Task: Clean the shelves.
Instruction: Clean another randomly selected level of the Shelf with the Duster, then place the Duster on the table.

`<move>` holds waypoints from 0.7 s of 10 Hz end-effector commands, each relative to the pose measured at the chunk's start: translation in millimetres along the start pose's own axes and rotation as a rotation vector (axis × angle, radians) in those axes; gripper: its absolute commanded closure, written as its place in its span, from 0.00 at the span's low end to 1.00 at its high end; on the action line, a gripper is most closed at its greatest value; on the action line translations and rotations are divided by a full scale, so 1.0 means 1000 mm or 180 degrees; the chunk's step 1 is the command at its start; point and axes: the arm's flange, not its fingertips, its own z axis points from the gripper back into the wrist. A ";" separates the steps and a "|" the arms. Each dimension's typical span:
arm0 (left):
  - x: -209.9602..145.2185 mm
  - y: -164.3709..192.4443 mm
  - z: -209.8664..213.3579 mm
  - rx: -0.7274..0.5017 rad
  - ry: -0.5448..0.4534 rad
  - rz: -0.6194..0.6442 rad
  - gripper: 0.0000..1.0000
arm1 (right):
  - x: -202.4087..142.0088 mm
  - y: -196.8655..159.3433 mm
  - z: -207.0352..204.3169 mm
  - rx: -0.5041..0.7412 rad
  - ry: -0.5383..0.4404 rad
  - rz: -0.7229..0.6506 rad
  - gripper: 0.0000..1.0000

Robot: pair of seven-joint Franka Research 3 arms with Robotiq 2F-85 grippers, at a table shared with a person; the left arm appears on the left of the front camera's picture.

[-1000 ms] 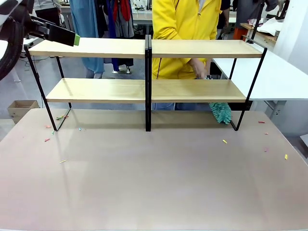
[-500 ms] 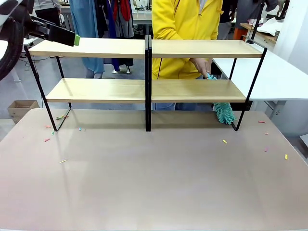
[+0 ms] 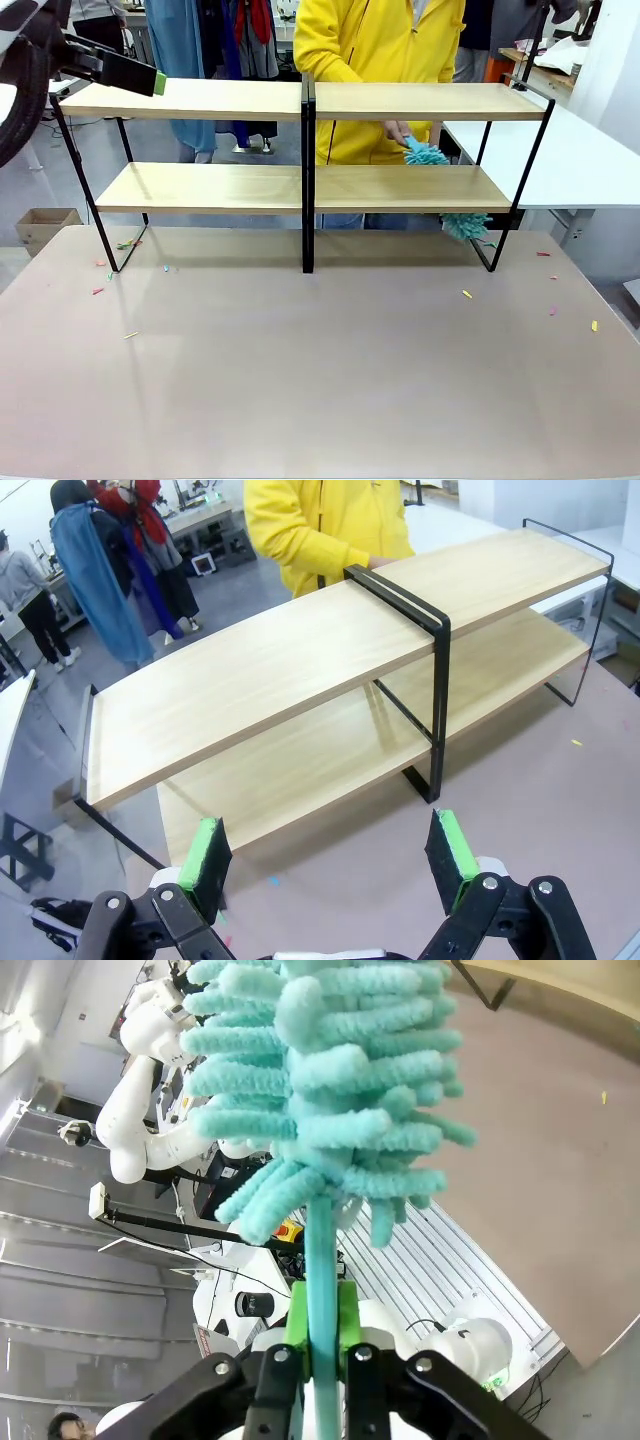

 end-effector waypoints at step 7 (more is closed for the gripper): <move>-0.001 0.000 0.000 0.0016 -0.0002 0.0002 0.00 | -0.002 0.001 0.001 0.0013 0.0020 -0.0027 0.88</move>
